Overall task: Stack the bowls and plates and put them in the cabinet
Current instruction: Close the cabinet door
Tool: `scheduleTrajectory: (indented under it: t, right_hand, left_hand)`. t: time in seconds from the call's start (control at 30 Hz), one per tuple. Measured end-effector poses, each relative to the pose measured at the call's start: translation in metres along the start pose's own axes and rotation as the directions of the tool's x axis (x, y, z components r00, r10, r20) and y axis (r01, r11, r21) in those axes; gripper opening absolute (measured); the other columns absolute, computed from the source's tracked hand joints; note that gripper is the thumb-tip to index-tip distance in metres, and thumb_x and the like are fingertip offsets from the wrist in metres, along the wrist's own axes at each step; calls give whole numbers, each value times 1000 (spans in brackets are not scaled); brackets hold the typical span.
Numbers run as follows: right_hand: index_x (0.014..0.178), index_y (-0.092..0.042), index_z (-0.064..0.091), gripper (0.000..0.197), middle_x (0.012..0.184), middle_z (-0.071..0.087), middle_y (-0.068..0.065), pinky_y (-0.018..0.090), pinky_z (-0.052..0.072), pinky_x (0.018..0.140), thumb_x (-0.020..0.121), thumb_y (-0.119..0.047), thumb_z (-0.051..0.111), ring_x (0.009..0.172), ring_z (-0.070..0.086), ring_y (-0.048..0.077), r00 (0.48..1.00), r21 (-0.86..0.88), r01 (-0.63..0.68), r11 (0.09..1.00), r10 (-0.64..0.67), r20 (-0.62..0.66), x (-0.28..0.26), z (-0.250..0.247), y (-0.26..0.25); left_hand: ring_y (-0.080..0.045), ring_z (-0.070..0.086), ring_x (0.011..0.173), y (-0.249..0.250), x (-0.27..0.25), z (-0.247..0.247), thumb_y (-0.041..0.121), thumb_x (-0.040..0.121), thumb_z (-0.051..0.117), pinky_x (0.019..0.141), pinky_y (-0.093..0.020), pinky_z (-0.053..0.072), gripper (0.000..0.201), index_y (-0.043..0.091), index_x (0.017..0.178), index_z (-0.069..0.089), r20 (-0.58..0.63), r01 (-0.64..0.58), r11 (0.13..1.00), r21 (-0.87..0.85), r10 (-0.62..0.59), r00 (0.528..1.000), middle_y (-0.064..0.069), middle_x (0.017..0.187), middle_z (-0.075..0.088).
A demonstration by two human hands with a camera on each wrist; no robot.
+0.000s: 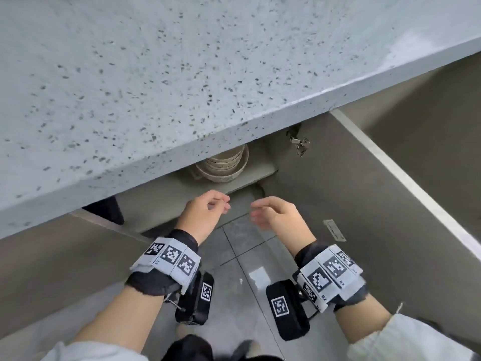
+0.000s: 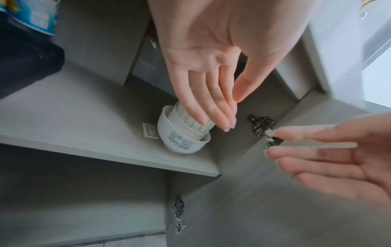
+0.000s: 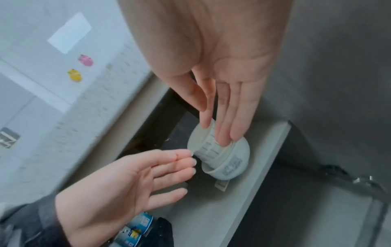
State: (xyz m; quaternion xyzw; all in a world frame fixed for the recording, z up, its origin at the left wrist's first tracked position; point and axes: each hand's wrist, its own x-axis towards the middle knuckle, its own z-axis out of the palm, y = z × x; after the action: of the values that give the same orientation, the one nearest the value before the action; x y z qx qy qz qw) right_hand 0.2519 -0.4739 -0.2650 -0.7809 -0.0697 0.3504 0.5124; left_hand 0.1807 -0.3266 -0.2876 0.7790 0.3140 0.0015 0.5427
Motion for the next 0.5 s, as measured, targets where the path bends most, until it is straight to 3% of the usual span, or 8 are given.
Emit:
scheduleTrajectory:
  t: [0.07,0.17,0.23,0.3,0.37,0.43,0.5]
  right_hand:
    - [91,-15,67,32,91,68,6,25,50,82,88,-2,38,82,64,17,994,-124,79,989,-88,-65,-32,-20,-19]
    - [104,-14,66,31,101,67,0,11,42,80,90,-4,40,94,59,12,949,-283,161,945,-227,-218,-75,-59,-50]
    - [112,-13,62,32,114,62,4,16,37,88,89,-3,41,107,53,18,890,-428,167,888,-323,-322,-92,-87,-61]
    - [122,-10,56,38,129,54,9,21,28,97,87,-4,44,122,43,25,840,-592,62,804,-362,-404,-97,-114,-59]
    - [133,-5,45,48,140,45,17,30,22,108,86,-7,46,131,35,32,830,-661,-134,738,-281,-482,-97,-134,-46]
    - [138,-1,37,55,137,44,23,41,25,108,84,-8,48,127,37,39,830,-643,-318,697,-123,-544,-100,-144,-31]
    - [135,2,37,55,128,49,25,45,32,99,82,-8,49,117,43,41,828,-670,-404,622,-62,-557,-107,-146,-21]
  left_hand:
    - [10,60,54,22,-25,-4,7,88,45,58,-7,45,22,20,81,62,24,-5,1000,9,5,1000,6,74,66]
    - [6,61,59,56,-58,-12,9,88,45,67,-19,47,21,20,83,63,32,-7,1000,10,7,999,8,74,67]
    - [2,62,67,76,-79,-16,11,88,45,72,-22,47,22,25,84,62,21,-20,999,25,20,1000,12,78,67]
    - [-1,61,80,92,-96,-19,11,87,46,77,-21,46,22,26,92,62,-24,-60,994,89,62,998,12,88,65]
    - [-10,57,97,100,-109,-21,10,87,48,85,-27,47,24,20,105,60,-95,-127,979,159,144,985,7,103,57]
    - [-17,51,112,102,-116,-24,9,87,49,94,-30,42,28,14,113,56,-144,-178,951,254,219,965,-1,117,53]
    - [-22,42,123,102,-118,-29,8,86,50,99,-28,34,34,9,120,53,-174,-180,917,356,255,951,-7,129,48]
